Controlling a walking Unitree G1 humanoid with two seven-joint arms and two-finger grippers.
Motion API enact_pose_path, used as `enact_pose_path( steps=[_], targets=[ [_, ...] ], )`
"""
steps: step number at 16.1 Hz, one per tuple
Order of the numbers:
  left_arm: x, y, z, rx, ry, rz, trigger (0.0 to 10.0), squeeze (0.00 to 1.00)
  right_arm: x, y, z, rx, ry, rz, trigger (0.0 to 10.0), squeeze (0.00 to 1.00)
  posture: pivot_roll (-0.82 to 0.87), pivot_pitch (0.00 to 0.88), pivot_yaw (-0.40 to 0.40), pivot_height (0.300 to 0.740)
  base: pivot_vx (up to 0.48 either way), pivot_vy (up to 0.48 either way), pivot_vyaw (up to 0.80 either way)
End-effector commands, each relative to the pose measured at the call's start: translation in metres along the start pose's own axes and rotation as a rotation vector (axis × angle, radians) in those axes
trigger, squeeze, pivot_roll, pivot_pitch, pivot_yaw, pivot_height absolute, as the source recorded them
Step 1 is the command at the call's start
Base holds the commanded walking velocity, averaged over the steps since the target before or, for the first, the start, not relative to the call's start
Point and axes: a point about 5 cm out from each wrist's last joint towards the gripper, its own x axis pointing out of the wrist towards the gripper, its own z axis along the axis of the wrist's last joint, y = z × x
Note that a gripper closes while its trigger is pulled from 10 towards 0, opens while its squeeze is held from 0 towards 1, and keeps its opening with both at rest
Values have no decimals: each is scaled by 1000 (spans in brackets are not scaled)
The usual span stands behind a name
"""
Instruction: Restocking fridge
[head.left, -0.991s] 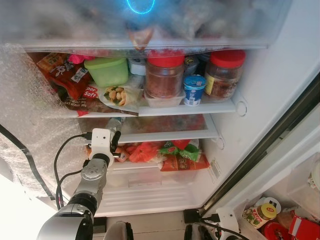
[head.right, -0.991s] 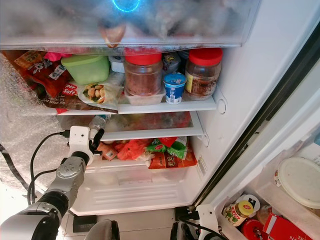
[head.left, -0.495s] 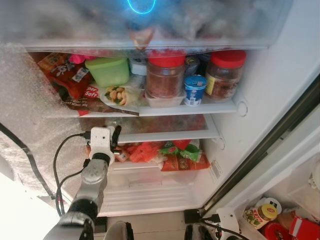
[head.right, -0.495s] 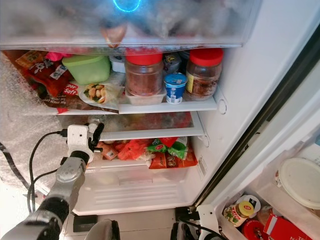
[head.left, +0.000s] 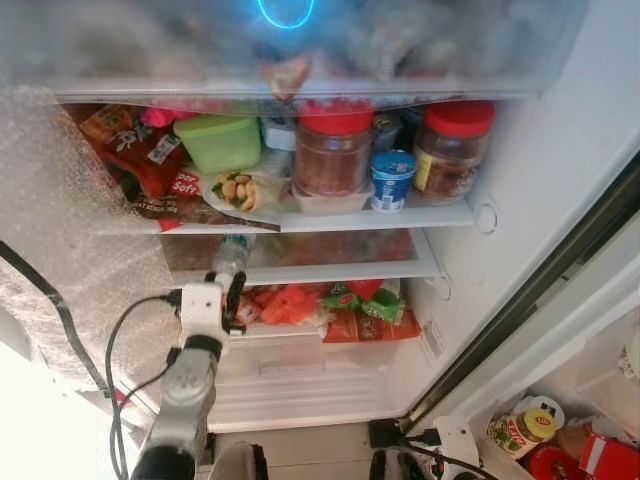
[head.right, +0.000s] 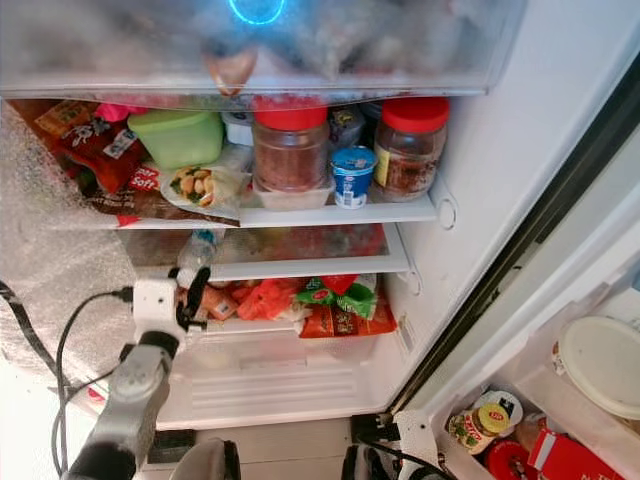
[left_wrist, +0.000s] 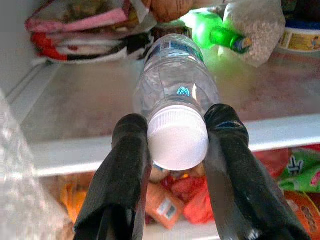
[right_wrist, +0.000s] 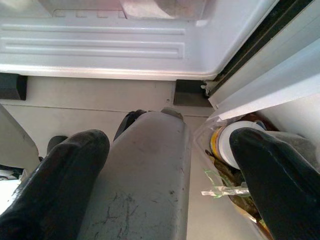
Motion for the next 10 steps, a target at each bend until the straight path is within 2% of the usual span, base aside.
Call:
enact_pose_path(
  steps=[1, 4, 10],
  targets=[
    [0, -2, 6, 1, -18, -14, 10000, 0, -5, 1, -27, 15, 105, -6, 10000, 0, 17, 59, -19, 636, 0, 0, 0],
    [-11, -6, 8, 3, -12, -27, 10000, 0, -5, 1, -27, 16, 105, -5, 10000, 0, 17, 49, -15, 636, 0, 0, 0],
    [-18, -8, 8, 16, 22, -39, 10000, 0, -5, 2, -28, 17, 105, -5, 10000, 0, 18, 33, -9, 636, 0, 0, 0]
  ],
)
